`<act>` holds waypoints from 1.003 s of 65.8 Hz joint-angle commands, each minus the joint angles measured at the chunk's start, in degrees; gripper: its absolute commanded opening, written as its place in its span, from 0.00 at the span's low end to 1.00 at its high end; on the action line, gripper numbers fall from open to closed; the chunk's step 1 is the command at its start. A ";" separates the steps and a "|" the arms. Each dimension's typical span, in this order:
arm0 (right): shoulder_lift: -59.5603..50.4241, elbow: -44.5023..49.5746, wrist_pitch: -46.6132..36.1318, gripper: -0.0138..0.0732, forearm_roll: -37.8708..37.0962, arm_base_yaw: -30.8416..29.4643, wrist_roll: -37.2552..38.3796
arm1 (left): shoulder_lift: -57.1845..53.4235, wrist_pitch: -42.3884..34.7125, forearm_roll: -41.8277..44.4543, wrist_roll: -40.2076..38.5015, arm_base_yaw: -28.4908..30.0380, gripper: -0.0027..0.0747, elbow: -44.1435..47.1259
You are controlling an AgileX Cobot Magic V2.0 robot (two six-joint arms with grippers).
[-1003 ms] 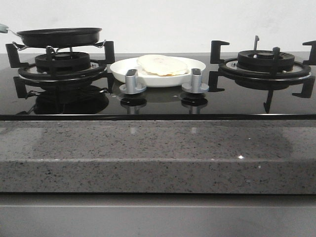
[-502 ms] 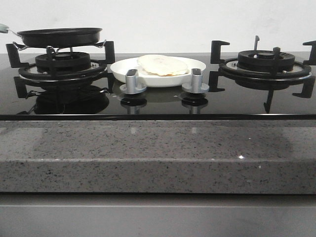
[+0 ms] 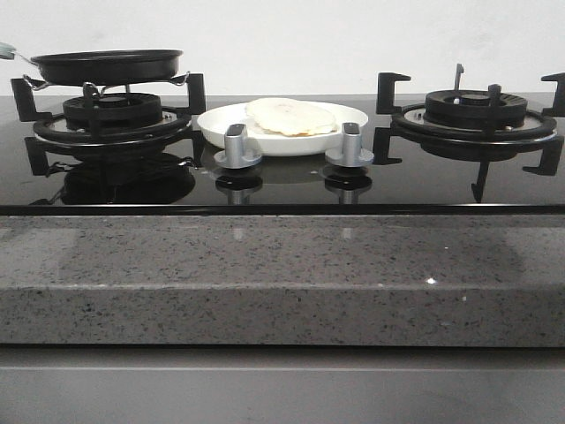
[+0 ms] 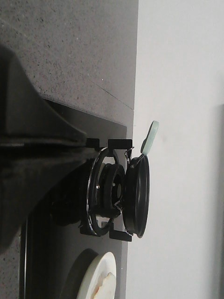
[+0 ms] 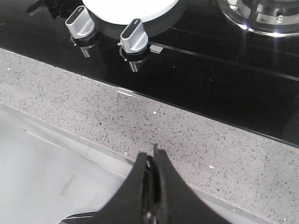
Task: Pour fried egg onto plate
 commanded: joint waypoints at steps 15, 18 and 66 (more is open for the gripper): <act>-7.27 6.28 -14.55 0.08 -5.26 -5.64 -1.86 | -0.80 -4.74 -0.39 0.00 0.26 0.01 0.20; -9.42 9.02 -18.30 0.08 -5.26 -6.85 -3.31 | -0.80 -4.74 -0.39 0.00 0.26 0.01 0.20; -36.36 46.13 -52.97 0.08 -5.01 -13.12 -7.29 | -0.80 -4.74 -0.39 0.00 0.26 0.01 0.20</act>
